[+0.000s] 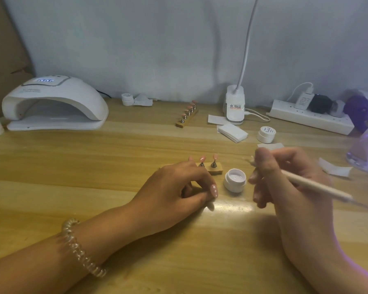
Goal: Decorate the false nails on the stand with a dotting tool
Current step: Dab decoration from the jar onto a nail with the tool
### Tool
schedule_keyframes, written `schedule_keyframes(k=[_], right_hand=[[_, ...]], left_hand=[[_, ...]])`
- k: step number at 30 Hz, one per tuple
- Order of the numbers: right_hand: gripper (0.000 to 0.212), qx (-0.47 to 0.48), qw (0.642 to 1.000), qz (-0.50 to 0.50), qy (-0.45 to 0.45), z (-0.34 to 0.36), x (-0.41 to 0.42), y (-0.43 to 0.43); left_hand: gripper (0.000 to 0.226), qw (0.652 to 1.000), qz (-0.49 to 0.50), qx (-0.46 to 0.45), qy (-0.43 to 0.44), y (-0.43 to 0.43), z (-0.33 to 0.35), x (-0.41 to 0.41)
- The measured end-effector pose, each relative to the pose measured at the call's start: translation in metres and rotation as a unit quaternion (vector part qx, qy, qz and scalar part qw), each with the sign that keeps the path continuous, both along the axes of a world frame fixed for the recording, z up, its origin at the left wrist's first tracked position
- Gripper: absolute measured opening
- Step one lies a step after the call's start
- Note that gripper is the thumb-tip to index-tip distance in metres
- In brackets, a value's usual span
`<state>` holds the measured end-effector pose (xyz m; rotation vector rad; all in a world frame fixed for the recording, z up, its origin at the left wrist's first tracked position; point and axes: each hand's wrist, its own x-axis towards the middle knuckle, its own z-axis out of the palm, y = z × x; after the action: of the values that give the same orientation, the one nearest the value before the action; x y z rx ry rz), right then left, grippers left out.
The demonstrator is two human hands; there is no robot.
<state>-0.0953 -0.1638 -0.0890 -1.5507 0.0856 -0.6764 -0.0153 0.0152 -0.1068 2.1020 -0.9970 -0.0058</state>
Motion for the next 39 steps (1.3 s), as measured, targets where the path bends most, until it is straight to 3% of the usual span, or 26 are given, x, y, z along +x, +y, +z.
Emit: schedule_keyframes(k=[5, 21, 39], right_hand=[[0.023, 0.019, 0.986, 0.074, 0.146, -0.007, -0.001, 0.011], [0.036, 0.008, 0.983, 0.084, 0.163, -0.006, 0.001, 0.014], [0.032, 0.010, 0.983, 0.079, 0.167, -0.004, 0.000, 0.016]], left_hand=[[0.008, 1.000, -0.004, -0.010, 0.005, -0.001, -0.001, 0.000], [0.008, 1.000, -0.002, 0.000, -0.011, -0.001, -0.001, 0.001], [0.008, 1.000, -0.004, -0.015, 0.001, -0.002, -0.003, 0.001]])
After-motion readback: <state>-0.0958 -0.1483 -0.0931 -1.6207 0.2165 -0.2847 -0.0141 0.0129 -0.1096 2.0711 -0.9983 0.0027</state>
